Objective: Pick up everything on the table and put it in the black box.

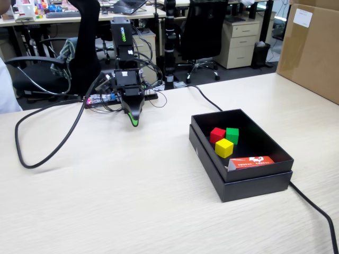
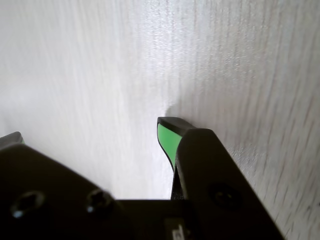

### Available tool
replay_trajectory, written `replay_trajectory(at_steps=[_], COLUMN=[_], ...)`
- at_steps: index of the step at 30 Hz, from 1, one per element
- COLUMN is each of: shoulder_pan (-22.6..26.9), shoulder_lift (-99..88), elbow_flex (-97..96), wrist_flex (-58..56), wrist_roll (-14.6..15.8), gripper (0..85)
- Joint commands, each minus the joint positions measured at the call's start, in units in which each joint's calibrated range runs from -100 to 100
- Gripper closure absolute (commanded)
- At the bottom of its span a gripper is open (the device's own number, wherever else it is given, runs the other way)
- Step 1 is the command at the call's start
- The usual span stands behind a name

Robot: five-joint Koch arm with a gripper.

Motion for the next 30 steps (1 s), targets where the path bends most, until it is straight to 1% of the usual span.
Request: replay_trajectory(at_steps=[1, 5, 11, 15, 30], shoulder_pan=[0.0, 0.4, 1.4, 1.4, 1.3], shoulder_lift=[-1.3, -1.3, -1.3, -1.3, -1.3], elbow_flex=[-3.4, -8.7, -17.8, -18.5, -18.3], wrist_flex=[9.7, 12.1, 20.8, 20.8, 21.0], wrist_roll=[-1.4, -1.4, -2.2, -2.1, -2.1], gripper=[33.3, 33.3, 34.3, 36.3, 36.3])
